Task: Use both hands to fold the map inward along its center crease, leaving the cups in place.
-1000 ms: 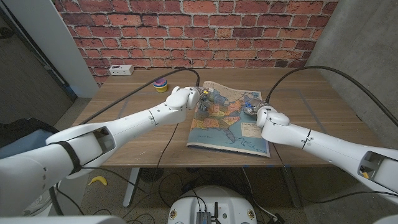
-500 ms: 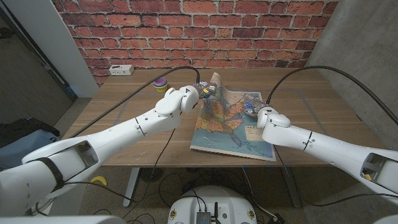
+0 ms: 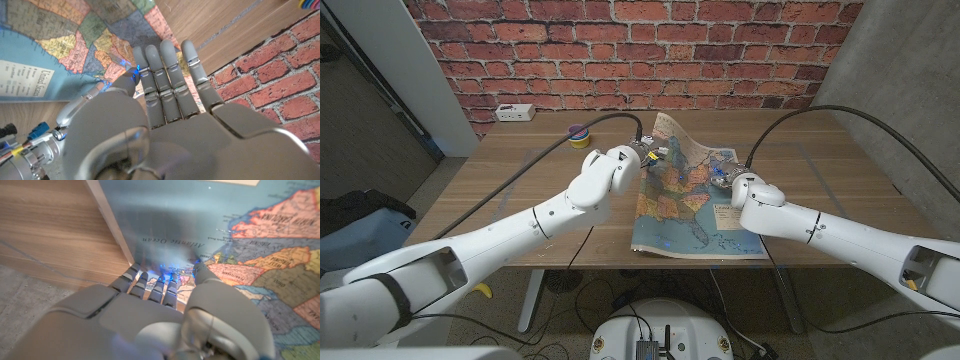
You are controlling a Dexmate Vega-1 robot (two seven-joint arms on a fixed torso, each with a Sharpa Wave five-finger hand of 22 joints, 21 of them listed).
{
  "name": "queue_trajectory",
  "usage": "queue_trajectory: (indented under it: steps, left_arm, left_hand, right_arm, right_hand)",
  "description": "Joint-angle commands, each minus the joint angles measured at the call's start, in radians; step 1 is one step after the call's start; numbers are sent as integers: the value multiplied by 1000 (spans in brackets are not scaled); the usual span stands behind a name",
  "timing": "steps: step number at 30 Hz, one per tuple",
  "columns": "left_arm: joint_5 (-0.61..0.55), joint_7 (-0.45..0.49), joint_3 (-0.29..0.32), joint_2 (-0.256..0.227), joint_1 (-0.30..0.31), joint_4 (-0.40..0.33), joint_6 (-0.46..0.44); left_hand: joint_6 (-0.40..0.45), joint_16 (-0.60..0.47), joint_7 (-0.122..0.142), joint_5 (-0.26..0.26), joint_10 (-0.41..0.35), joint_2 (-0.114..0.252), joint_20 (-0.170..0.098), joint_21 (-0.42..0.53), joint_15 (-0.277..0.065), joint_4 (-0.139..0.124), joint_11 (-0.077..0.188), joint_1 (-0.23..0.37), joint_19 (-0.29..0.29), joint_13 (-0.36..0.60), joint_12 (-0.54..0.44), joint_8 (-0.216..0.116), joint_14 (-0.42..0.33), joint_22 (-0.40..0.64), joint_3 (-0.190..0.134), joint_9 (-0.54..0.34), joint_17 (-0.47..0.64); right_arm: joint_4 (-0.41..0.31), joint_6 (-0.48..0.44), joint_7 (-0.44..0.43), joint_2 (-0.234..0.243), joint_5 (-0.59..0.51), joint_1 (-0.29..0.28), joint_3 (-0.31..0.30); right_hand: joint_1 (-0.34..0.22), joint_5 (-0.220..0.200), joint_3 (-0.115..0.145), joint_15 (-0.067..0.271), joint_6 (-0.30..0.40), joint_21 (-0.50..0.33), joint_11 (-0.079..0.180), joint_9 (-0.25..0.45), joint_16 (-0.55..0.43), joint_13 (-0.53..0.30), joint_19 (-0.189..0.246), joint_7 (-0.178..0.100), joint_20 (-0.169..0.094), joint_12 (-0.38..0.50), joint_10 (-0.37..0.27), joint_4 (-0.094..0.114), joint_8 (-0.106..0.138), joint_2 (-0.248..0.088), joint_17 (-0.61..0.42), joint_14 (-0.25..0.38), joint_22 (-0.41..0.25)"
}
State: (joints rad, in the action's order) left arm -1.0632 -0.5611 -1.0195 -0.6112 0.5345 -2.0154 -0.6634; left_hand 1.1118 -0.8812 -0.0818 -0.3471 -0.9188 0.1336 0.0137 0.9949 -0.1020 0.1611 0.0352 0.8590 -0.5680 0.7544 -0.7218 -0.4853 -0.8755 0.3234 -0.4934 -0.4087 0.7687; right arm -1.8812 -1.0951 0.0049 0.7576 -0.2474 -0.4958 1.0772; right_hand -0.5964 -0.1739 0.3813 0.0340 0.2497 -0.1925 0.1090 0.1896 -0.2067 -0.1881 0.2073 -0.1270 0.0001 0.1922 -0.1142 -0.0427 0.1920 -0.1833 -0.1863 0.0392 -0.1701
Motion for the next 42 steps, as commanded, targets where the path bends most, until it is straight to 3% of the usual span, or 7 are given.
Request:
queue_trajectory:
  steps: [1, 3, 6, 10, 13, 24, 42]
  left_arm:
    - [-861, -133, 38, 166, 160, 77, -60]
    - [-835, -89, 76, 176, 193, 63, -38]
    - [-814, -30, 115, 181, 227, 49, -2]
    - [-752, 121, 154, 163, 276, 24, 28]
    - [-646, 170, 193, 145, 299, -24, 77]
    - [-220, -91, 304, 110, 240, -115, 235]
    - [-53, -391, 243, 59, 108, -132, 201]
  left_hand:
    - [-59, 172, 72, 8, 112, -11, 32, 79, -18, -19, 14, -119, 119, -156, 179, 152, 66, 15, -22, 125, -195]
    - [-124, 303, 120, 25, 156, -36, 85, 48, -18, -22, 23, -195, 241, -230, 268, 230, 146, -39, -39, 176, -319]
    - [-209, 417, 128, 38, 212, -50, 124, -5, -8, -26, 5, -256, 322, -279, 330, 284, 227, -110, -58, 194, -413]
    - [-384, 533, 170, 60, 350, -62, 173, -76, 26, -28, 0, -327, 396, -321, 421, 310, 369, -147, -64, 200, -489]
    - [-376, 551, 163, 67, 356, -59, 173, -99, 26, -27, -5, -341, 423, -326, 428, 292, 386, -148, -68, 199, -503]
    - [-43, 354, 25, 75, -8, 26, 35, -23, -18, 19, 3, -208, 82, -278, 255, 139, 33, -142, -132, 148, -413]
    - [-44, 335, 13, 46, -41, 21, 12, 9, -21, 10, 0, -168, -28, -229, 207, 132, -51, -148, -194, 126, -391]
  right_arm:
    - [-4, -13, 10, -4, -8, 13, 14]
    - [-3, -13, 11, -4, -8, 15, 16]
    - [0, -13, 14, -5, -8, 18, 18]
    - [8, -12, 18, -8, -4, 22, 19]
    - [11, 4, 25, -6, 6, 24, 13]
    - [27, -2, 38, -19, -18, 50, 40]
    - [18, -7, 50, -14, -29, 56, 49]
  right_hand:
    - [-2, -4, 0, 79, -4, -7, -3, 0, 1, -2, 10, -3, -3, 0, -1, -3, -1, 1, -1, -1, -5]
    - [-2, -4, 0, 79, -4, -7, -2, 0, 1, -2, 10, -3, -3, 0, 0, -3, -1, 1, -1, -1, -5]
    - [-2, -4, 1, 80, -4, -7, -2, 0, 1, -2, 10, -3, -3, 0, 0, -4, -1, 1, -1, -1, -5]
    - [-2, -4, 1, 80, -4, -7, -3, 0, 1, -2, 10, -3, -3, 0, -1, -4, -1, 1, -1, -1, -5]
    - [0, -3, -3, 75, -6, -8, -3, 0, 1, -2, 11, -1, 5, -1, 3, -5, -2, 7, -1, 0, -5]
    - [2, -2, -6, 75, -9, -7, -2, 0, 2, -2, 11, -3, 7, -1, 4, -8, -2, 11, 0, 0, -5]
    - [0, -3, -4, 77, -9, -7, -4, 0, 2, -2, 11, -3, 3, 0, 3, -12, -2, 8, 1, 0, -5]
